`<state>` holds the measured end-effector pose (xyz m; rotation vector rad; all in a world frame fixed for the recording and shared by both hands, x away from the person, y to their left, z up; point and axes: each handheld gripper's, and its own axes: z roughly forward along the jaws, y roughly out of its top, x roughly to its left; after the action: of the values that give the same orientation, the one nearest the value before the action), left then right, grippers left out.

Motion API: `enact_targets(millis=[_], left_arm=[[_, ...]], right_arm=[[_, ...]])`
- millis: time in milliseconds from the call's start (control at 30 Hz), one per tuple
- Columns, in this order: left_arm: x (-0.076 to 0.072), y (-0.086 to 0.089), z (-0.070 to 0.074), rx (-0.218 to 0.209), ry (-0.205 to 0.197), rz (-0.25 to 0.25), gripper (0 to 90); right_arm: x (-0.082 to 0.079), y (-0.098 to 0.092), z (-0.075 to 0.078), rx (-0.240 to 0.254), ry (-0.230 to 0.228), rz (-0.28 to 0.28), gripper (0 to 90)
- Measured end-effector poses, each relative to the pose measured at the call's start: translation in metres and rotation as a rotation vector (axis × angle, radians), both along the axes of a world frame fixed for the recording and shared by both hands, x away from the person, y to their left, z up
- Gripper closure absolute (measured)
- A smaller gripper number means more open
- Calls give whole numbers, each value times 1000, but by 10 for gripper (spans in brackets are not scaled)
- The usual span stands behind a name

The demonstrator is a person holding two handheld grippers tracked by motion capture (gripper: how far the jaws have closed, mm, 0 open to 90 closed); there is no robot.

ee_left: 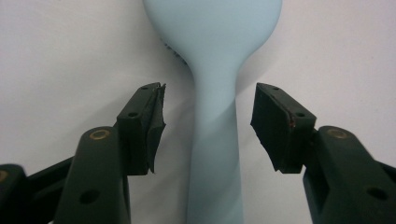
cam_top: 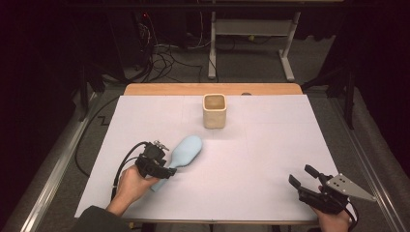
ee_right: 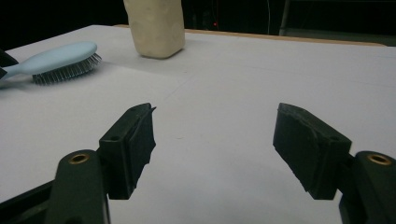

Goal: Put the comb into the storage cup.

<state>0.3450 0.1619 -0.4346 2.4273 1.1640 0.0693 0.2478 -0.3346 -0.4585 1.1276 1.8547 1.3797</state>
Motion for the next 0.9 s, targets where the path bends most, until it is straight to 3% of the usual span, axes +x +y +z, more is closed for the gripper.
enact_targets(millis=[600, 733, 900], left_arm=[[4, -16, -11, 55, -17, 13, 477], [4, -19, -11, 88, -33, 18, 521], [6, -20, -11, 86, -39, 26, 587]], right_arm=[[0, 0, 0, -1, 0, 0, 297], [0, 0, 0, -1, 0, 0, 297], [0, 0, 0, -3, 1, 1, 298]])
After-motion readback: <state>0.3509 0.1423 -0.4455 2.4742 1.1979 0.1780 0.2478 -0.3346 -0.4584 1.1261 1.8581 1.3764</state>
